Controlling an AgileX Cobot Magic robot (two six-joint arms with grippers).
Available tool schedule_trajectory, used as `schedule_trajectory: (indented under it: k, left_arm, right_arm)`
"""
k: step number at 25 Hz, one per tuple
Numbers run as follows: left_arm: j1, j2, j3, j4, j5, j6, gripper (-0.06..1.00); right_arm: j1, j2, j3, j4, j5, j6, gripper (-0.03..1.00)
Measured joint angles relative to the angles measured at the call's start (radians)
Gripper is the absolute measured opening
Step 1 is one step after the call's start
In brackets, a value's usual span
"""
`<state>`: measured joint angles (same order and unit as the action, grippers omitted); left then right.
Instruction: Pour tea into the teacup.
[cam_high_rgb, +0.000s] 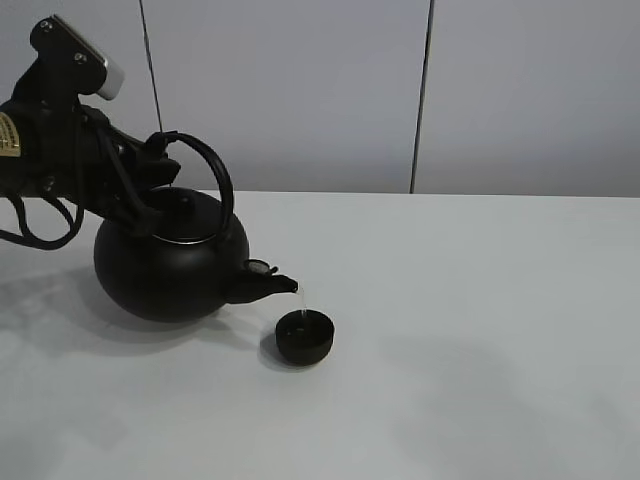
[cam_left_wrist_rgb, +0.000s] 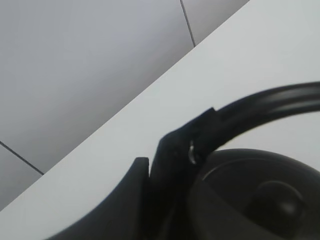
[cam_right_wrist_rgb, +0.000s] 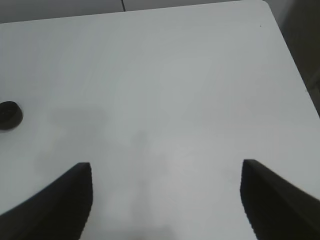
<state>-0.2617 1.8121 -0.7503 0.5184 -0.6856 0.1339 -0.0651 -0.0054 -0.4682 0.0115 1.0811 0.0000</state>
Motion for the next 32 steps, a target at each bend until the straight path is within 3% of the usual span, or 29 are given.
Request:
schedule_trajectory:
  k: [25,32]
  left_arm:
    - [0.0,0.0,0.0,0.014,0.0,-0.003,0.11]
    - [0.0,0.0,0.0,0.014,-0.003,-0.12,0.11]
  right_arm:
    - [0.0,0.0,0.0,0.0,0.0,0.0,0.56]
    - [0.0,0.0,0.0,0.0,0.0,0.0,0.56]
